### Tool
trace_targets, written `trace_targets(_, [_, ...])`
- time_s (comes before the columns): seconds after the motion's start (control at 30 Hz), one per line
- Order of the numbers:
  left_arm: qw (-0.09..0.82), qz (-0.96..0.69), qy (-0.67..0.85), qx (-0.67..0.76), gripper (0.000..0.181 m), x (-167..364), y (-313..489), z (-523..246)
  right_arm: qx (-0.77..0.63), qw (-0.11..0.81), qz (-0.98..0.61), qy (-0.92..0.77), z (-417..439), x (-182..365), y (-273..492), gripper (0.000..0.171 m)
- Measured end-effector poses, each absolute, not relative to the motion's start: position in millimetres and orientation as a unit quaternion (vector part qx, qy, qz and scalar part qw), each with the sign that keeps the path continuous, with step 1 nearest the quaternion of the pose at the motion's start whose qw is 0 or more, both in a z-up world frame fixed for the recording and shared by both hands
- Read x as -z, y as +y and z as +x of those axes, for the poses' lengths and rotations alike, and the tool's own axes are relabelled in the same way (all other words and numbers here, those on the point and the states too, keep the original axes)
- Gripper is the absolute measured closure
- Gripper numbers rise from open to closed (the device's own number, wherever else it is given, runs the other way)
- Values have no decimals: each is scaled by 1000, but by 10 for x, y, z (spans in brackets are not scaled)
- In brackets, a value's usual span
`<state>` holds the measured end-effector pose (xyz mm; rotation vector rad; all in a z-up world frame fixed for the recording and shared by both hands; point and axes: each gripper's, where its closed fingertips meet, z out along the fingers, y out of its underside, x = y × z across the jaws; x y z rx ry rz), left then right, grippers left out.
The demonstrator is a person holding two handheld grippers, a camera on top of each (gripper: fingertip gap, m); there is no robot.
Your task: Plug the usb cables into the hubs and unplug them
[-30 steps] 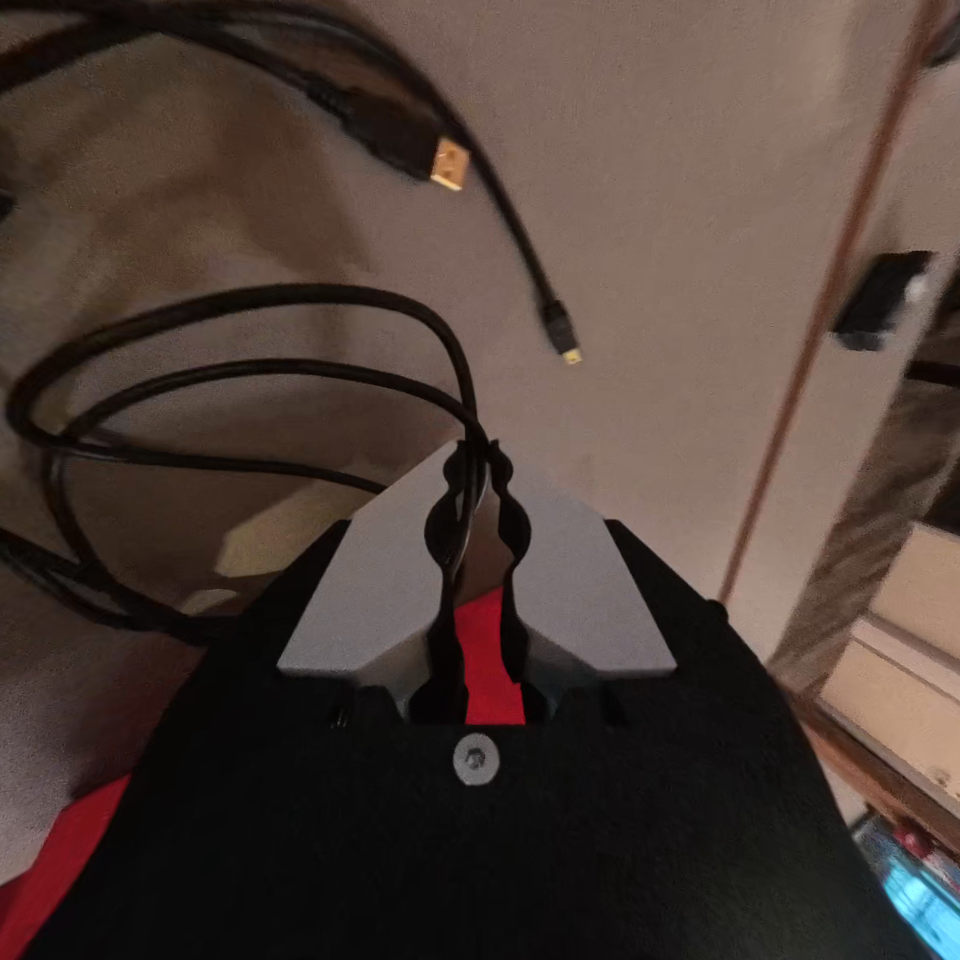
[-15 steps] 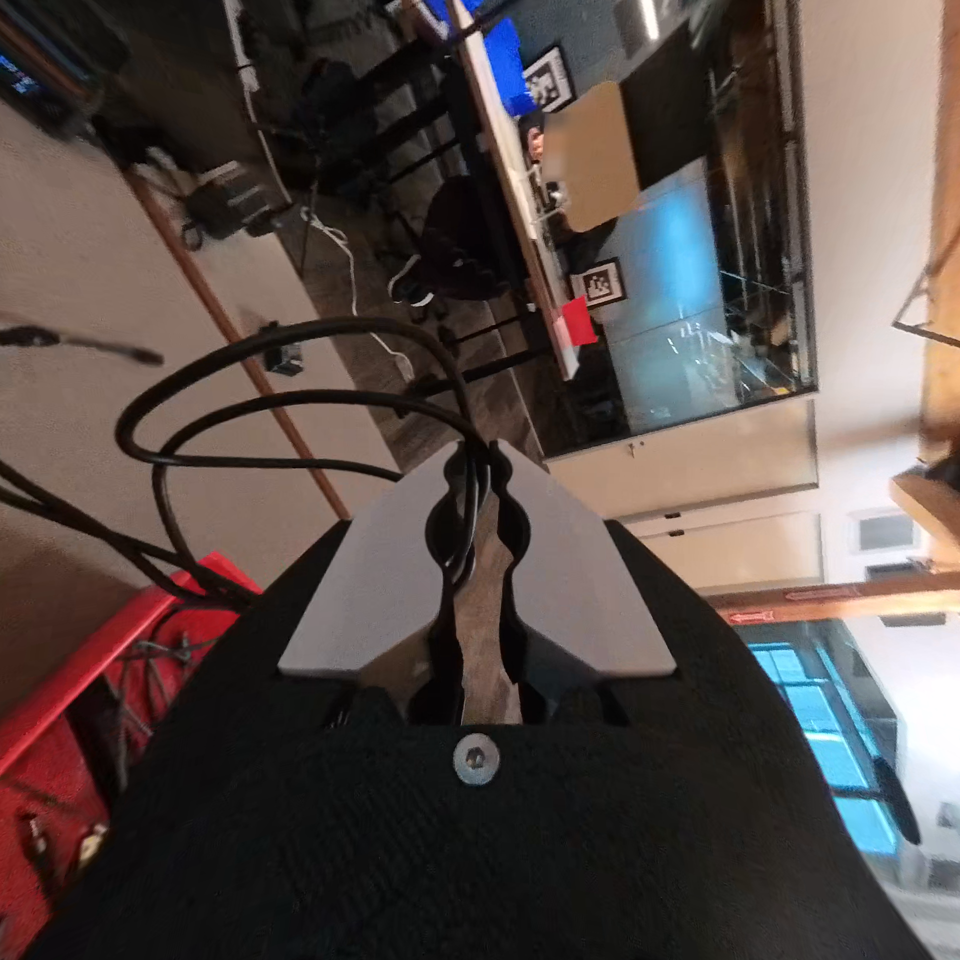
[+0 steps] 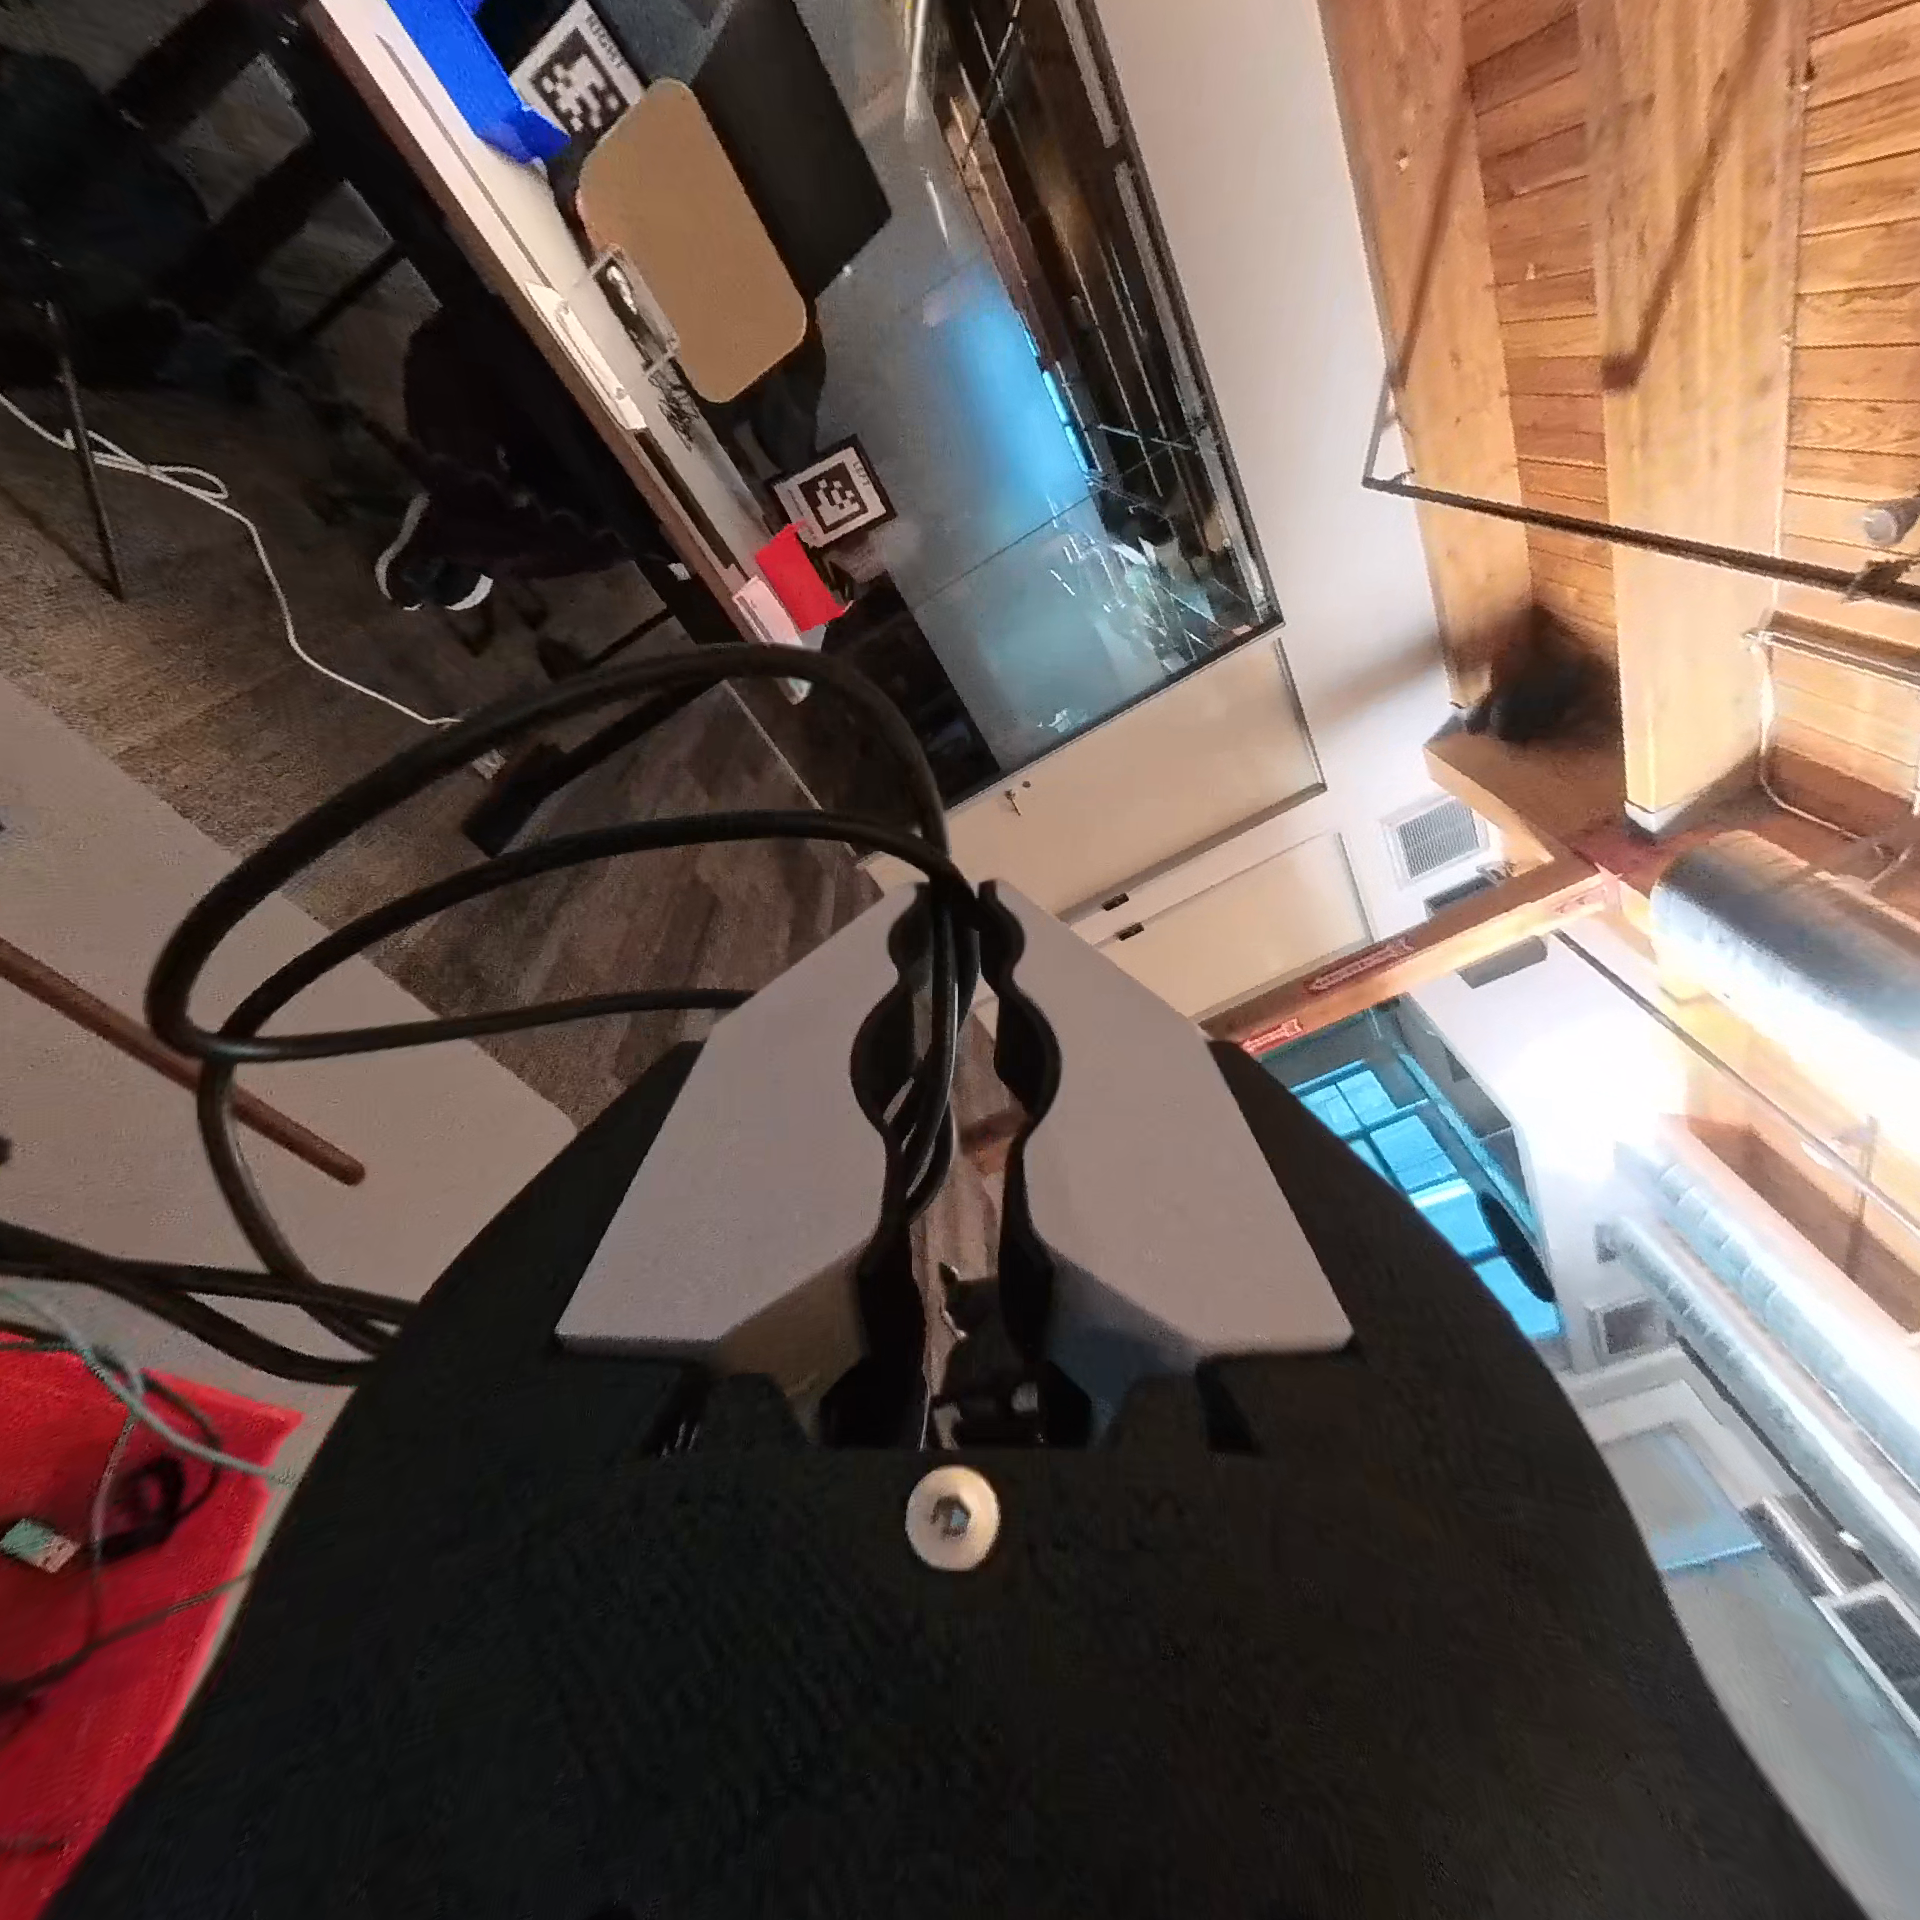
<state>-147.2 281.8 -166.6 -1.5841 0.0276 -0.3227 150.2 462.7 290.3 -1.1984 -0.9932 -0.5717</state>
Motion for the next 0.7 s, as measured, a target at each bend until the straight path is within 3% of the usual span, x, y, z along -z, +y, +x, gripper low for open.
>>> trace_targets(0.3, [688, -710, 12, 151, 124, 1676, 2828, -1457, 270, 691, -533, -406, 2040, -3324, 4419, 165])
trace_targets(0.7, [684, -712, 12, 155, 124, 1695, 2834, -1445, 233, 661, -570, -429, 2559, -3057, 4140, 165])
